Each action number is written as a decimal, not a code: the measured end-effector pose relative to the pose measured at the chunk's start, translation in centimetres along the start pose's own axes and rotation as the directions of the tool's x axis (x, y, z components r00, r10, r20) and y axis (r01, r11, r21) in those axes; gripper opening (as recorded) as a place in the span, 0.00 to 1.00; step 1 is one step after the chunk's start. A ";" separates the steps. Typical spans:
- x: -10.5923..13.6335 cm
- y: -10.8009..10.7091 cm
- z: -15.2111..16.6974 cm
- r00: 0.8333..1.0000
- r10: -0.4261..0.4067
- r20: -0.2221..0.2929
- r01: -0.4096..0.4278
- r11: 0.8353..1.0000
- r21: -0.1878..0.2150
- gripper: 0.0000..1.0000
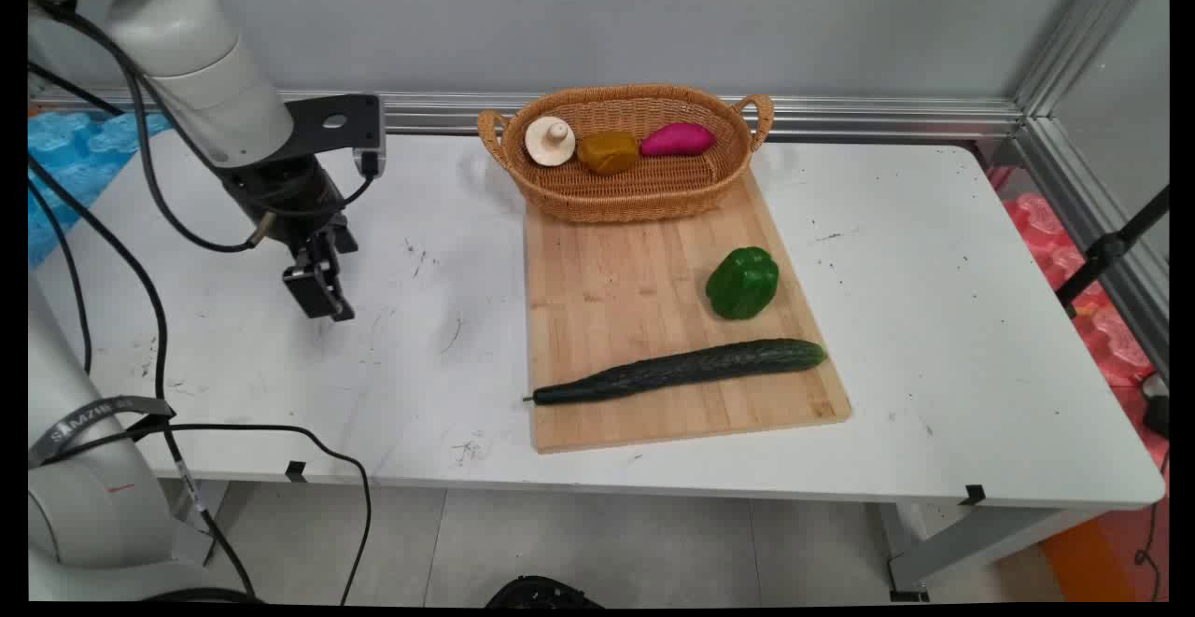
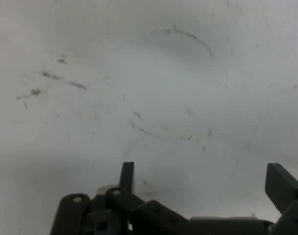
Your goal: Pick up the potato from the vegetable basket
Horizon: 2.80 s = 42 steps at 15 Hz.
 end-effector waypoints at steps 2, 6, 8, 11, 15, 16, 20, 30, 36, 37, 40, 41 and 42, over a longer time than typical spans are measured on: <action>0.5 -0.4 0.1 1.000 -0.001 -0.012 0.001 1.000 0.007 1.00; 3.3 -2.0 -0.1 0.998 0.003 -0.065 0.000 0.999 0.043 1.00; 4.9 -3.1 -0.4 0.996 0.010 -0.093 -0.004 0.998 0.067 1.00; 7.9 -5.1 -1.1 0.989 0.026 -0.144 -0.010 0.994 0.108 1.00; 12.5 -8.7 -2.2 0.973 0.053 -0.224 -0.016 0.987 0.163 1.00; 13.4 -9.5 -2.3 0.969 0.058 -0.240 -0.017 0.985 0.170 1.00; 16.1 -12.8 -1.7 0.955 0.078 -0.287 -0.025 0.983 0.184 1.00; 20.0 -19.6 3.4 0.926 0.074 -0.370 -0.026 0.991 0.134 1.00; 21.4 -21.7 6.0 0.911 0.045 -0.410 -0.002 0.994 0.106 1.00; 21.6 -22.0 6.5 0.908 0.040 -0.416 0.002 0.995 0.100 1.00; 22.2 -22.7 7.8 0.900 0.024 -0.435 0.013 0.996 0.083 1.00; 22.4 -22.9 8.2 0.898 0.019 -0.440 0.017 0.997 0.078 1.00; 22.5 -23.0 8.6 0.895 0.013 -0.446 0.022 0.997 0.073 1.00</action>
